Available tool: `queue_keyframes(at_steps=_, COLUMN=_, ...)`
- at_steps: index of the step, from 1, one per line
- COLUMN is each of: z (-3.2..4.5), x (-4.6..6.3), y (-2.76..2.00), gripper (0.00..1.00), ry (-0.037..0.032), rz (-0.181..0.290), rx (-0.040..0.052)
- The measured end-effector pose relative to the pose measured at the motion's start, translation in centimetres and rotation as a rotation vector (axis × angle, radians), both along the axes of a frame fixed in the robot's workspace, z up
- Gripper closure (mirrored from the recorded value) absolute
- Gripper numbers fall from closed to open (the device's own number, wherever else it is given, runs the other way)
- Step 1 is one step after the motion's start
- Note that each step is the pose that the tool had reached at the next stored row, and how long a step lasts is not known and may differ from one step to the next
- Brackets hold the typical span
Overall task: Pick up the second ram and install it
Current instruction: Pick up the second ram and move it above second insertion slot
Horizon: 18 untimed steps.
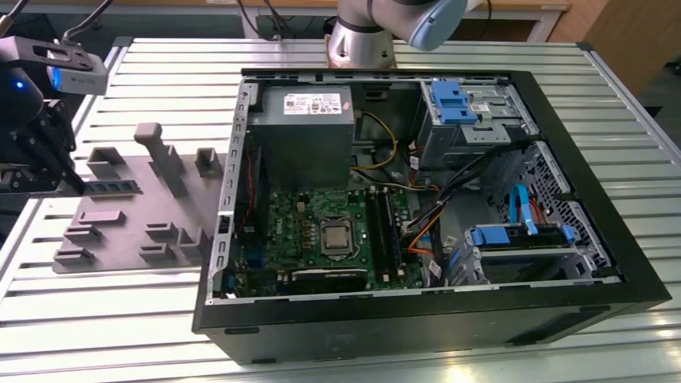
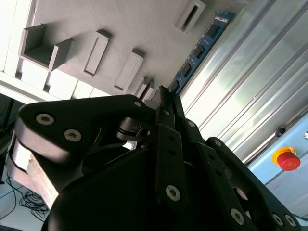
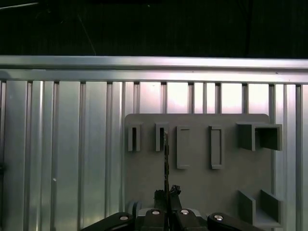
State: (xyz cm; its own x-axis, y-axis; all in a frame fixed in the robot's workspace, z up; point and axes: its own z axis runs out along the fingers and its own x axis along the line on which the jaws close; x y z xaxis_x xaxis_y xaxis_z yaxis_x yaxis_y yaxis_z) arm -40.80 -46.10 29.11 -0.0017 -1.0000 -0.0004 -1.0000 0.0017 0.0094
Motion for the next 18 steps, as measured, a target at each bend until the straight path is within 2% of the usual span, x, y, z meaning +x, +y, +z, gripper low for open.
queue_keyframes(at_steps=18, z=1.43, x=0.0, y=0.0, gripper=0.86, ry=-0.0001, rz=0.0, rx=0.0)
